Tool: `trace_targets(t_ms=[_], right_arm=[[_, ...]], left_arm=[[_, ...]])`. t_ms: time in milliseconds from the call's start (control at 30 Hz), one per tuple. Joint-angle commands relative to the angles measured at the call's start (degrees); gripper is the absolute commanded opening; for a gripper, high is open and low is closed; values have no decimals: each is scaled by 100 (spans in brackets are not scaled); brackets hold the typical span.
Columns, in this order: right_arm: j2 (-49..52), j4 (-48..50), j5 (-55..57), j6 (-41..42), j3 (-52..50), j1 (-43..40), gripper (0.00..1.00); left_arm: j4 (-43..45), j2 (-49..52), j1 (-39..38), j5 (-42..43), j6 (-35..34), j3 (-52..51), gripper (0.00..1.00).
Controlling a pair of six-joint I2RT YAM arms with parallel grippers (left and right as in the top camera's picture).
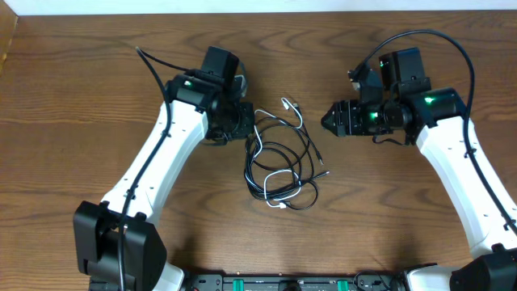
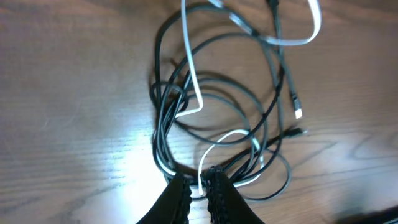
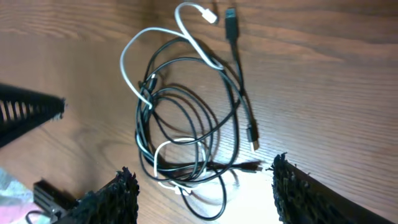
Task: Untangle cables
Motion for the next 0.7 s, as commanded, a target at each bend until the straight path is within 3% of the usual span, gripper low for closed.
trace_targets(t_ms=[0, 400, 567, 667], right_arm=[[4, -46, 350, 55, 61, -66, 69], [4, -245, 686, -334, 46, -66, 73], [4, -302, 691, -417, 24, -66, 73], [4, -348, 704, -446, 11, -66, 73]], left_arm=[[-74, -96, -258, -225, 136, -315, 17], [555, -90, -942, -293, 31, -1447, 17], [1086, -90, -1222, -363, 35, -1779, 38], [1355, -90, -1377, -518, 35, -2000, 40]])
